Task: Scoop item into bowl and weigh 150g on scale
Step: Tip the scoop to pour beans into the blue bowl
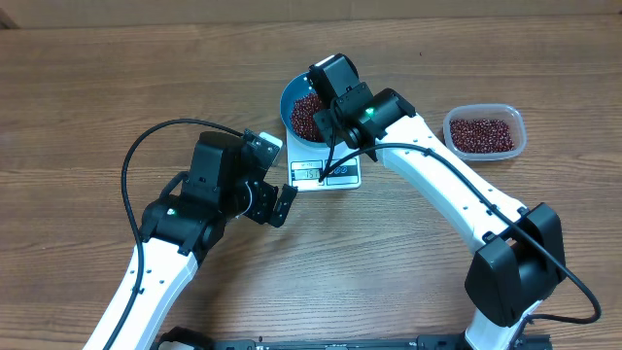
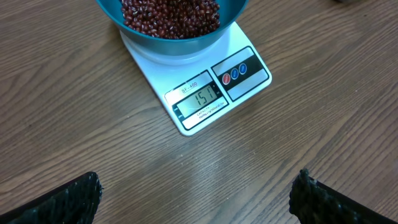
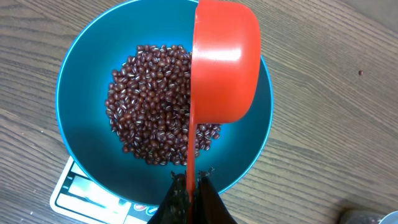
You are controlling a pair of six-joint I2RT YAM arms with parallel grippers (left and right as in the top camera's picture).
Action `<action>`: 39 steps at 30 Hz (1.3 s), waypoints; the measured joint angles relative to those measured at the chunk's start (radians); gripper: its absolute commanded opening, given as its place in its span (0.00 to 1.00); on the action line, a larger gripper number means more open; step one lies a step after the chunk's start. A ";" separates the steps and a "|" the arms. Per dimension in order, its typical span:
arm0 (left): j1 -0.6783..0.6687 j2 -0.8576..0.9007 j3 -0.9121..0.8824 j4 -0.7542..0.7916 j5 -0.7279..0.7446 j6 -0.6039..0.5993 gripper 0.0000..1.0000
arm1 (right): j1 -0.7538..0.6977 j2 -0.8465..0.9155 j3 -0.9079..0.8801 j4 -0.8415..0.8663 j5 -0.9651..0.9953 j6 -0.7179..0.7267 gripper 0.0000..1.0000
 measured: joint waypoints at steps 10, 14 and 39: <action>0.000 0.000 0.000 0.000 0.000 0.000 1.00 | -0.002 0.000 0.000 0.000 -0.011 -0.004 0.04; 0.000 0.000 0.000 0.000 0.000 0.000 1.00 | -0.013 0.000 0.000 0.002 -0.043 -0.003 0.04; 0.000 0.000 0.000 0.000 0.000 0.000 1.00 | -0.169 -0.007 0.002 0.011 -0.390 0.048 0.04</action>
